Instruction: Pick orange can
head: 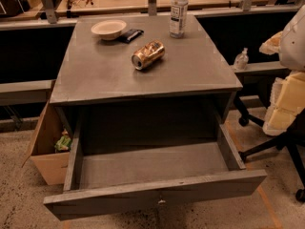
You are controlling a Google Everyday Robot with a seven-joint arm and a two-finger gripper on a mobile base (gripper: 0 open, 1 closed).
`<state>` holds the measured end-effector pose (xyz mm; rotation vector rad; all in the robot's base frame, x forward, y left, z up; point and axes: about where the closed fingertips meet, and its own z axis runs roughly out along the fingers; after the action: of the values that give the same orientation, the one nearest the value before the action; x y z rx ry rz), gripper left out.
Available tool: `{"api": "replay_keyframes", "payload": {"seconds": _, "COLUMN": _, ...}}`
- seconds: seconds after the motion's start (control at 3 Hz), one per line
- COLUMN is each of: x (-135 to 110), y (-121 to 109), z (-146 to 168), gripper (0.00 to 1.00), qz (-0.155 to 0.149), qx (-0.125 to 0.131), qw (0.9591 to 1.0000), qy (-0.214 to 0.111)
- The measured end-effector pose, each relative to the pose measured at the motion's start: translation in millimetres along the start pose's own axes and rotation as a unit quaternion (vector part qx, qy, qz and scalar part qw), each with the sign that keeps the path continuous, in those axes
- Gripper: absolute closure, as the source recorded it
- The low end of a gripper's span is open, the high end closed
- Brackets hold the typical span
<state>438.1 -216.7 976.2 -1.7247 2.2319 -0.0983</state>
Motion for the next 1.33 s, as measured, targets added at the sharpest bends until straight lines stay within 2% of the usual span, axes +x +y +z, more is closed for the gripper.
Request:
{"api": "replay_keyframes", "payload": {"seconds": 0.33, "x": 0, "y": 0, "z": 0, "gripper": 0.00, "qz": 0.000, "qx": 0.001, "qw": 1.0000, "qy": 0.000}}
{"api": "replay_keyframes", "payload": {"seconds": 0.67, "x": -24, "y": -42, "z": 9, "gripper": 0.00, "qz": -0.011, "qx": 0.037, "qw": 0.9989, "qy": -0.027}}
{"api": "replay_keyframes", "payload": {"seconds": 1.0, "x": -59, "y": -84, "z": 21, "gripper": 0.00, "qz": -0.037, "qx": 0.052, "qw": 0.9971, "qy": -0.041}}
{"api": "replay_keyframes", "payload": {"seconds": 1.33, "x": -91, "y": -124, "z": 42, "gripper": 0.00, "qz": -0.095, "qx": 0.040, "qw": 0.9933, "qy": -0.053}}
